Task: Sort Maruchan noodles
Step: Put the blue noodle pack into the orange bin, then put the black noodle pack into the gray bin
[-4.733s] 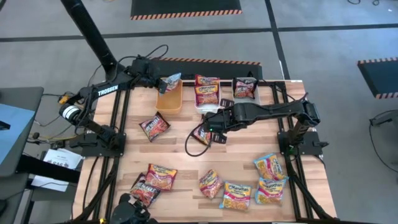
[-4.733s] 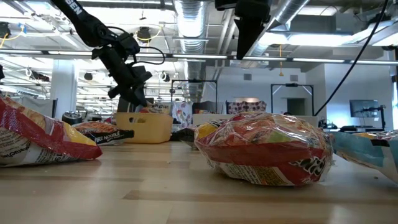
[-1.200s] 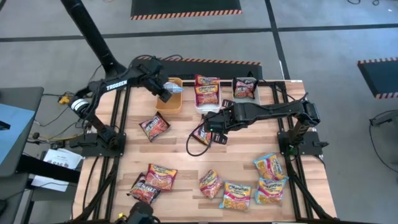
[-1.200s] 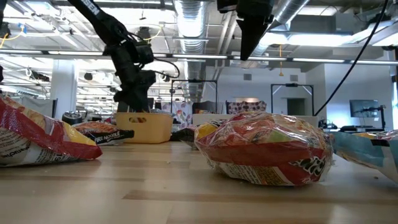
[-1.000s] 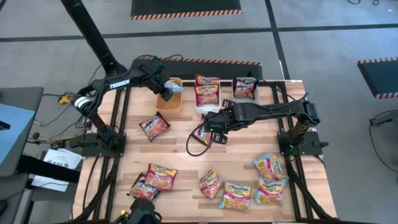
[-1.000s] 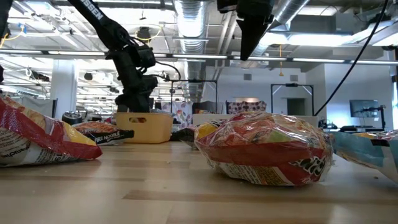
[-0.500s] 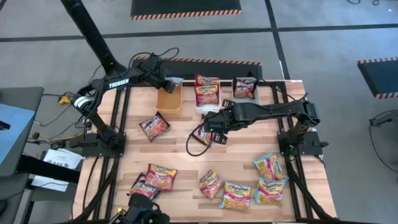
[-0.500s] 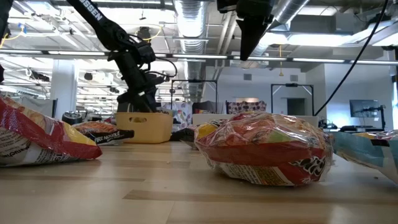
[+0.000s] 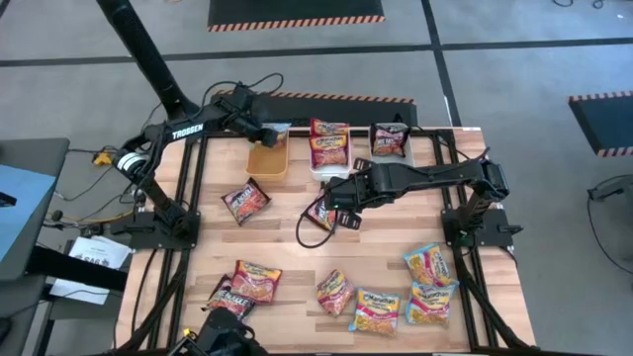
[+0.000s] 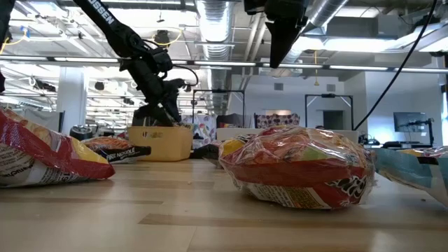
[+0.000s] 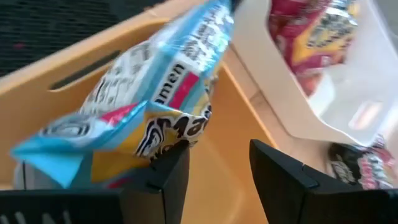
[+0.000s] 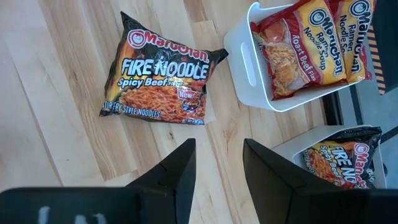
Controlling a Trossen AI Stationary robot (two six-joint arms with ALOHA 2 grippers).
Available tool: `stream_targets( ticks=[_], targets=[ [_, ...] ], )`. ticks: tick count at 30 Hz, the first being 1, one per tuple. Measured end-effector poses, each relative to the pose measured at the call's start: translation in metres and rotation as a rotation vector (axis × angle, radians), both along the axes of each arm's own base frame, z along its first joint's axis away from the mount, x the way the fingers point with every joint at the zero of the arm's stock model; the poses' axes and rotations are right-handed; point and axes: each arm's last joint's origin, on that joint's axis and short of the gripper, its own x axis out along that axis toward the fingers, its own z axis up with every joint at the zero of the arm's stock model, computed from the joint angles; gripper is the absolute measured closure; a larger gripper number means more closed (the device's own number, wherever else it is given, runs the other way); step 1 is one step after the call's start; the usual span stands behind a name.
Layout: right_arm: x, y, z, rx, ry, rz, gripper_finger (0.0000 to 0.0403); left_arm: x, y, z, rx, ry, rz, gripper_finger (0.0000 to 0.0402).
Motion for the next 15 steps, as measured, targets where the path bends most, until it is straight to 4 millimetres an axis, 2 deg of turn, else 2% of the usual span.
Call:
stream_targets(
  ticks=[4,15],
  targets=[
    [0.0,0.0,0.0,0.0,0.0,0.0,0.0246,-0.001,-0.001,0.003,0.004,-0.007,-0.003,0.0247],
    [0.0,0.0,0.0,0.0,0.001,0.001,0.0246,-0.01,-0.013,0.029,0.059,-0.028,-0.016,0.0247]
  ],
)
